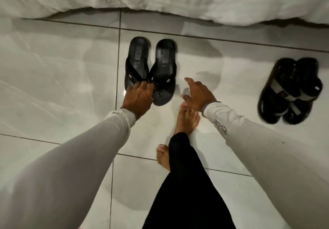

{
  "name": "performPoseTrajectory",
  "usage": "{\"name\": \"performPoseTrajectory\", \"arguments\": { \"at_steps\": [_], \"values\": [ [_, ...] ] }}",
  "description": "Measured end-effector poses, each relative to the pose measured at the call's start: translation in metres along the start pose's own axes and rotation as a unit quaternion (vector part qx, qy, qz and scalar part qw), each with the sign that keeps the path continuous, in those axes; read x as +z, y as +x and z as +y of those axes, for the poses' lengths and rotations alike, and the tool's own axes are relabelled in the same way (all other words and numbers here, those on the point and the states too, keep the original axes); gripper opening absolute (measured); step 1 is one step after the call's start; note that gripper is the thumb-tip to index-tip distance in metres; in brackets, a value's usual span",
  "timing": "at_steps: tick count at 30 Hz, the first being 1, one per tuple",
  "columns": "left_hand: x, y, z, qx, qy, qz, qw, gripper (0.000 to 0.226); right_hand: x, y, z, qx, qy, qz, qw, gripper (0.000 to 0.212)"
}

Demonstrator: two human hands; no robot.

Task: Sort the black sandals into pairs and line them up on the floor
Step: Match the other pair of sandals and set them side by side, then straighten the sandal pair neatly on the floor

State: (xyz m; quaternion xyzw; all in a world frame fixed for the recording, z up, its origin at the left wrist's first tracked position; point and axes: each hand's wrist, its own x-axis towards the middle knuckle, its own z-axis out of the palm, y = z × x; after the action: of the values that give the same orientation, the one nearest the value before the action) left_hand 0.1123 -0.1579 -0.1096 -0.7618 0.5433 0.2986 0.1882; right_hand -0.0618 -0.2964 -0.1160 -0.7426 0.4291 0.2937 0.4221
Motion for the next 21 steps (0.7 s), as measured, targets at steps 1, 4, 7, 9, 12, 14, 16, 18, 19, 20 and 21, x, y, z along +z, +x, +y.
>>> {"name": "performPoseTrajectory", "arguments": {
  "at_steps": [1, 4, 7, 9, 12, 14, 16, 18, 19, 20, 21],
  "values": [
    [-0.002, -0.008, 0.014, 0.005, 0.001, -0.009, 1.0, 0.056, -0.007, -0.017, 0.012, 0.013, -0.002, 0.004, 1.0, 0.068],
    [-0.007, -0.023, 0.06, 0.015, 0.016, -0.029, 0.999, 0.061, -0.023, -0.061, 0.052, 0.047, 0.004, 0.021, 0.999, 0.07],
    [-0.014, -0.032, 0.134, 0.046, 0.018, -0.043, 0.998, 0.063, -0.038, -0.108, 0.116, 0.092, -0.005, 0.032, 0.995, 0.071],
    [-0.012, -0.035, 0.186, 0.06, 0.014, -0.043, 0.997, 0.062, -0.044, -0.13, 0.162, 0.127, -0.016, 0.02, 0.992, 0.073],
    [-0.006, -0.036, 0.247, 0.064, -0.004, -0.054, 0.996, 0.061, -0.044, -0.151, 0.22, 0.164, -0.026, -0.006, 0.986, 0.073],
    [-0.002, -0.033, 0.281, 0.05, -0.016, -0.077, 0.996, 0.062, -0.047, -0.158, 0.253, 0.171, -0.022, -0.018, 0.985, 0.071],
    [0.0, -0.032, 0.31, 0.028, -0.045, -0.124, 0.991, 0.065, -0.056, -0.164, 0.279, 0.167, 0.002, -0.026, 0.986, 0.072],
    [0.002, -0.028, 0.343, -0.006, -0.087, -0.171, 0.981, 0.071, -0.07, -0.171, 0.308, 0.16, 0.024, -0.023, 0.986, 0.073],
    [0.002, -0.024, 0.36, -0.031, -0.108, -0.199, 0.973, 0.074, -0.076, -0.174, 0.321, 0.161, 0.021, -0.021, 0.986, 0.072],
    [0.003, -0.017, 0.377, -0.057, -0.139, -0.221, 0.964, 0.076, -0.082, -0.175, 0.335, 0.167, 0.015, -0.019, 0.986, 0.071],
    [0.004, -0.009, 0.391, -0.082, -0.177, -0.231, 0.953, 0.076, -0.086, -0.174, 0.346, 0.173, 0.008, -0.016, 0.985, 0.068]
  ]
}}
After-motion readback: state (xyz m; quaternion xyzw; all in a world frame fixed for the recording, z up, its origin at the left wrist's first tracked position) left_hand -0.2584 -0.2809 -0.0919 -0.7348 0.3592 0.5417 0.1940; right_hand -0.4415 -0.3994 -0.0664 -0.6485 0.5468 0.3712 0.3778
